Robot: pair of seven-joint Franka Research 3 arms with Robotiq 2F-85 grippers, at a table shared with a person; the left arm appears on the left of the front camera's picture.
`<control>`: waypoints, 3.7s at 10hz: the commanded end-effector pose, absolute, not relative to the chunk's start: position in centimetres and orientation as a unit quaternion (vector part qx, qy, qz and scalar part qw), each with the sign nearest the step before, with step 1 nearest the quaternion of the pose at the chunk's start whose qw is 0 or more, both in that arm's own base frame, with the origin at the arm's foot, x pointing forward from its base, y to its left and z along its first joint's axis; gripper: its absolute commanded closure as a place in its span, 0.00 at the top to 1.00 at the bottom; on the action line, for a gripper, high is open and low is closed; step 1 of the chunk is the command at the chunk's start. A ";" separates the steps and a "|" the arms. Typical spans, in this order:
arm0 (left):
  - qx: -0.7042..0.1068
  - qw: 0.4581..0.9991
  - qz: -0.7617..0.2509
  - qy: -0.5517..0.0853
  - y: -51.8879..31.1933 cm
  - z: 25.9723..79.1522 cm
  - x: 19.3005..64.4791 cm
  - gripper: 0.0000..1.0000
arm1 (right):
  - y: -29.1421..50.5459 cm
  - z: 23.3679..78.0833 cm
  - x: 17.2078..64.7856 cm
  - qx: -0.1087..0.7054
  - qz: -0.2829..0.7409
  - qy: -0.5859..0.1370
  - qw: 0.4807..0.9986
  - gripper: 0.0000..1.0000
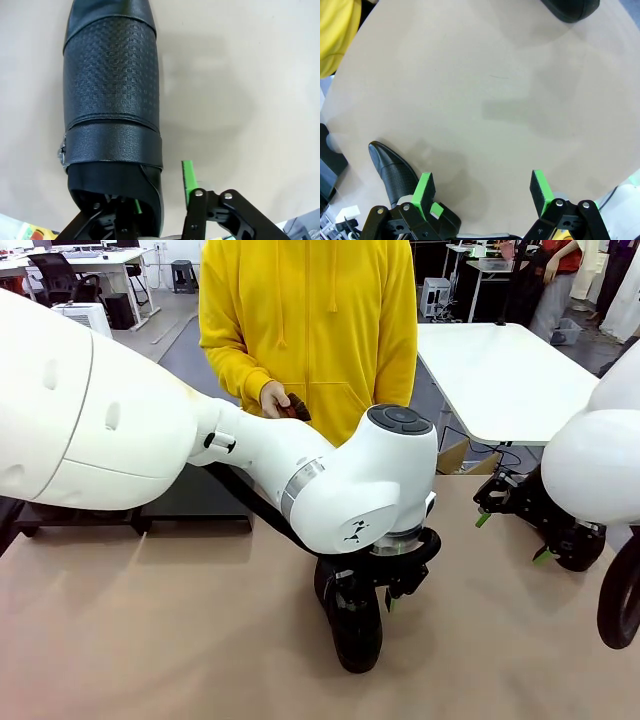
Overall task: Organize the shoes by placing them on the stand.
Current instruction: Place the Shoe from the middle of the table onto the Shoes Stand.
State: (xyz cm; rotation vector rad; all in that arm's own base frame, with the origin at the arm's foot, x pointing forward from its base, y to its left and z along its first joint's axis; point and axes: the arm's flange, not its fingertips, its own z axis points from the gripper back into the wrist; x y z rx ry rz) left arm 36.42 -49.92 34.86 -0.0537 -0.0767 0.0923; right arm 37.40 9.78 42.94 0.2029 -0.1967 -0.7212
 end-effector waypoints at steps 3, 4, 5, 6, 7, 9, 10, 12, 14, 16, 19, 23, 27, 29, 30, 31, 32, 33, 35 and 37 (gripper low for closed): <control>-0.009 0.997 0.060 -0.041 -49.3 34.8 36.5 0.00 | 9.7 42.9 37.5 0.100 -0.343 -0.099 0.929 1.00; -0.009 0.997 0.062 -0.040 -49.1 34.8 36.6 0.00 | 9.7 42.9 37.5 0.100 -0.343 -0.099 0.929 1.00; -0.005 0.997 0.061 -0.038 -48.9 34.7 36.6 0.00 | 9.7 42.9 37.5 0.100 -0.343 -0.099 0.929 1.00; -0.002 0.998 0.059 -0.025 -48.8 34.7 36.5 0.00 | 9.7 42.9 37.5 0.100 -0.343 -0.099 0.929 1.00; -0.020 0.999 0.045 -0.015 -48.0 36.0 35.8 0.00 | 9.7 42.9 37.5 0.100 -0.343 -0.099 0.929 1.00; -0.051 0.998 0.017 -0.044 -44.1 41.2 34.9 0.00 | 9.7 42.9 37.5 0.100 -0.343 -0.099 0.929 1.00; -0.013 0.996 -0.002 -0.084 -41.2 44.2 35.1 0.00 | 9.7 42.9 37.5 0.100 -0.343 -0.099 0.929 1.00; 0.032 0.987 0.012 -0.155 -36.2 48.2 37.1 0.00 | 9.7 42.9 37.5 0.100 -0.343 -0.099 0.929 1.00; 0.074 0.974 0.041 -0.210 -31.0 49.5 40.8 0.00 | 9.7 42.9 37.5 0.100 -0.343 -0.099 0.929 1.00; 0.101 0.961 0.058 -0.252 -27.4 48.8 44.7 0.00 | 9.7 42.9 37.5 0.100 -0.343 -0.099 0.929 1.00; 0.138 0.948 0.056 -0.281 -24.6 46.0 49.5 0.00 | 9.7 42.9 37.5 0.100 -0.343 -0.099 0.929 1.00; 0.146 0.936 0.052 -0.316 -21.9 44.6 53.1 0.00 | 9.7 42.9 37.5 0.100 -0.343 -0.099 0.929 1.00; 0.169 0.937 0.033 -0.305 -20.4 43.2 54.9 0.00 | 9.7 42.9 37.5 0.100 -0.343 -0.099 0.929 1.00; 0.169 0.939 0.028 -0.297 -20.1 42.3 54.9 0.00 | 9.7 42.9 37.5 0.100 -0.343 -0.099 0.929 1.00; 0.167 0.941 0.027 -0.294 -20.1 41.8 54.9 0.00 | 9.7 42.9 37.5 0.100 -0.343 -0.099 0.929 1.00; 0.169 0.941 0.028 -0.291 -20.0 41.5 54.9 0.00 | 9.7 42.9 37.5 0.100 -0.343 -0.099 0.929 1.00; 0.167 0.942 0.027 -0.290 -19.9 41.3 54.9 0.16 | 9.7 42.9 37.5 0.100 -0.343 -0.099 0.929 1.00; 0.169 0.940 0.020 -0.294 -20.1 41.2 54.8 0.36 | 9.7 42.9 37.5 0.100 -0.343 -0.099 0.929 1.00; 0.166 0.938 0.019 -0.302 -20.2 41.2 54.8 0.75 | 9.7 42.9 37.5 0.100 -0.343 -0.099 0.929 1.00; 0.152 0.937 0.028 -0.312 -20.3 41.6 54.3 1.00 | 9.7 42.9 37.5 0.100 -0.343 -0.099 0.929 1.00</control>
